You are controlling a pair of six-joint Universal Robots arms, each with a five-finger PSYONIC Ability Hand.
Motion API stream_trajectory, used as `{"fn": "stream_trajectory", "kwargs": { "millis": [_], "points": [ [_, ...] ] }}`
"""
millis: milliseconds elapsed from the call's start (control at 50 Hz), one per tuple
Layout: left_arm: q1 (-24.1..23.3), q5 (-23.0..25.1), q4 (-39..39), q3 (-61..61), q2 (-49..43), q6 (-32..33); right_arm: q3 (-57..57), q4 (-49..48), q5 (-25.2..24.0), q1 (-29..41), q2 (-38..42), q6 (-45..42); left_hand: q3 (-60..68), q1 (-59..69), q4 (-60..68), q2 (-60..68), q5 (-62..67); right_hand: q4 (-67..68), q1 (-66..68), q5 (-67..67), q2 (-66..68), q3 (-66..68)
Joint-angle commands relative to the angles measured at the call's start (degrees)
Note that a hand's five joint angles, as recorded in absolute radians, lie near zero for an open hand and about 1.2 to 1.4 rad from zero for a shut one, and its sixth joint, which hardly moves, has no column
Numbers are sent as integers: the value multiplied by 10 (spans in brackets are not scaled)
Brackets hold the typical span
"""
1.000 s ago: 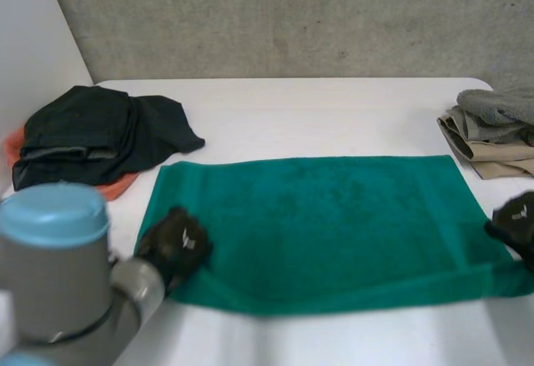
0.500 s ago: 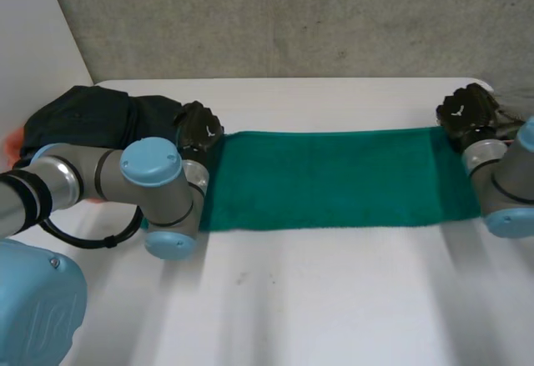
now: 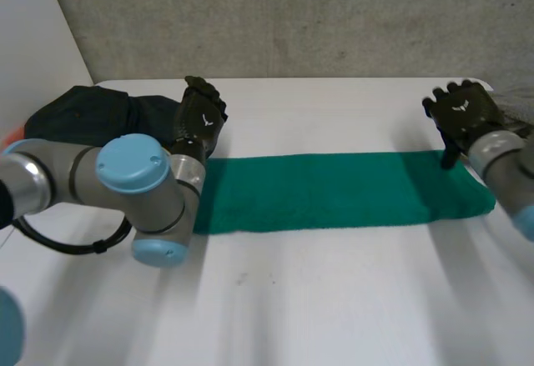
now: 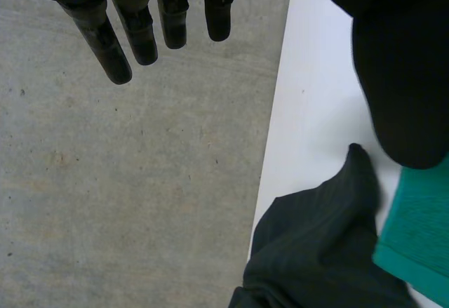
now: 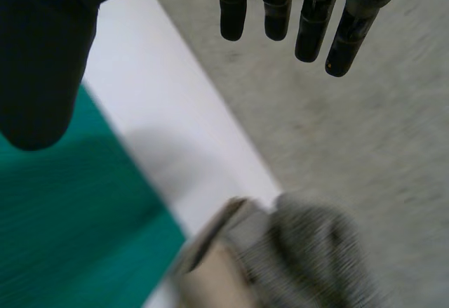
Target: Fold the laundry.
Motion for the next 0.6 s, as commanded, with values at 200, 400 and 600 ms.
{"fn": "stream_trajectory", "kwargs": {
  "millis": [200, 400, 600],
  "points": [
    [-4, 1, -4, -166, 123, -144, 57, 107, -89, -120, 10, -35, -20, -12, -16, -17, -27, 181, 200, 176, 188, 194],
    [-2, 0, -5, -171, 120, -150, 46, 40, -84, -124, 76, -66, -20, -12, -16, -17, -27, 256, 275, 252, 264, 269],
    [-1, -1, -8, -173, 126, -150, 42, 34, -27, -150, 77, -66, -20, -12, -16, -17, -27, 666, 685, 662, 674, 679]
  ]
}}
